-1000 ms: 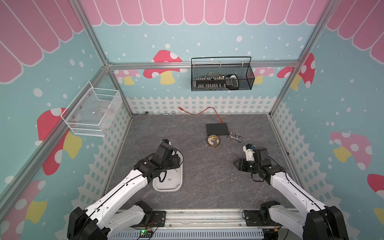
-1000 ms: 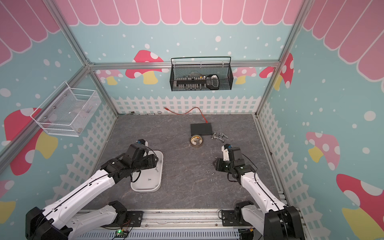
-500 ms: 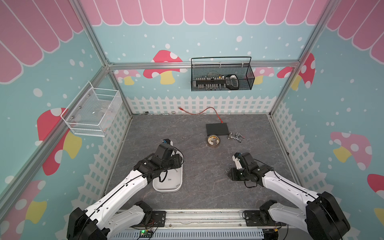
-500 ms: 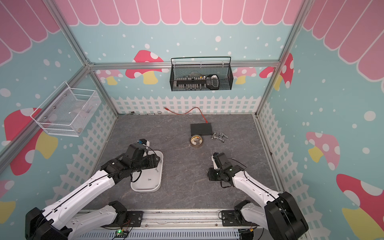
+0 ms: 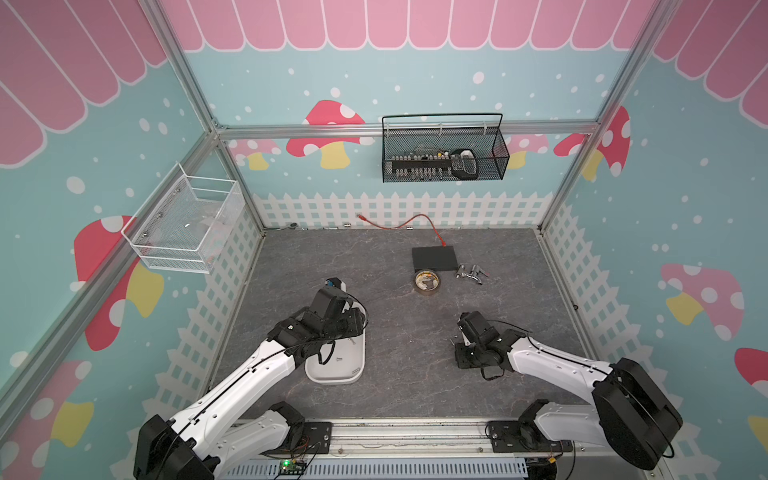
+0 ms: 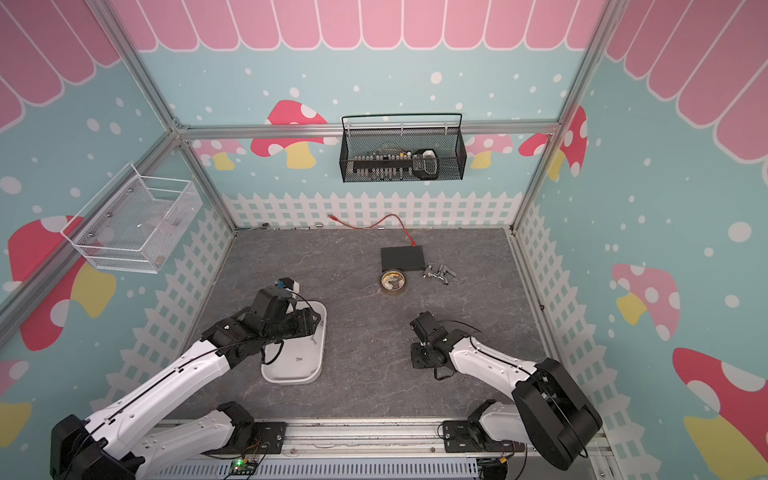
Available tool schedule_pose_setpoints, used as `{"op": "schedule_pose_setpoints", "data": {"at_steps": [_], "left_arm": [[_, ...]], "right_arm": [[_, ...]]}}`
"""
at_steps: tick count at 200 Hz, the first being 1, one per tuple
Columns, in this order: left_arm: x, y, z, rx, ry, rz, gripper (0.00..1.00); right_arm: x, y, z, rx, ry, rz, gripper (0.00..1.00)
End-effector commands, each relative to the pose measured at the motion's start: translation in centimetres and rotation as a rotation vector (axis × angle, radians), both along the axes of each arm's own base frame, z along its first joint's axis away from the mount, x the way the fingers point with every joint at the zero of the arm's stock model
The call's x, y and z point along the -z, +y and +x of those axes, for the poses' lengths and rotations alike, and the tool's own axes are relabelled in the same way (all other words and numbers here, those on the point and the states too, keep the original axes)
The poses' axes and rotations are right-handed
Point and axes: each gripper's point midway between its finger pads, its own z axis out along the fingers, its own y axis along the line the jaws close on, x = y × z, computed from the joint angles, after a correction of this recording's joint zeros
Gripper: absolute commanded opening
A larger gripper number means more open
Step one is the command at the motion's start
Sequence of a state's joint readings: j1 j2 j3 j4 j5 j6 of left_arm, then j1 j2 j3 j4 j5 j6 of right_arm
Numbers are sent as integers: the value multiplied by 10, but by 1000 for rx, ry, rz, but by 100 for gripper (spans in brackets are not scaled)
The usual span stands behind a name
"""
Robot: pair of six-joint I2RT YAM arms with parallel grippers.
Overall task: Put the screws on the desktop into the storage box
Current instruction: Pick up the screw from the center of the board.
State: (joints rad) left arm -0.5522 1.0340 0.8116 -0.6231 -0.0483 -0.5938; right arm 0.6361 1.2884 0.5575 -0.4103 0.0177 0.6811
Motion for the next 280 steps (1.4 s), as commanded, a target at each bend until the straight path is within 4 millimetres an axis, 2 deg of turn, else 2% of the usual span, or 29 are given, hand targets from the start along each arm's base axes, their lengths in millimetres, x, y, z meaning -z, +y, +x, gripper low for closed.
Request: {"op": "schedule_pose_setpoints", "data": {"at_steps": [1,76,114,147,181,280], "left_arm": [[3,-2,-1,24,-5,10,58],[4,-3,-2,23,-7,16,58],[4,-3,-3,25,-4,18,58],[5,-3,-3,27,-3,18,58],[4,-4,-3,29,-7,15,58],[4,-6,-5,37,-9,18,58]], "right_arm": [[13,-12,-8,17,41,-89,27],[17,-10,-10,-1,50,-132,16],[13,-9,-12,-7,55,-120,31],[11,-9,-19,-5,75,-118,33],[13,-12,-25,6,91,-145,31],[19,-12,-32,-10,117,-185,18]]}}
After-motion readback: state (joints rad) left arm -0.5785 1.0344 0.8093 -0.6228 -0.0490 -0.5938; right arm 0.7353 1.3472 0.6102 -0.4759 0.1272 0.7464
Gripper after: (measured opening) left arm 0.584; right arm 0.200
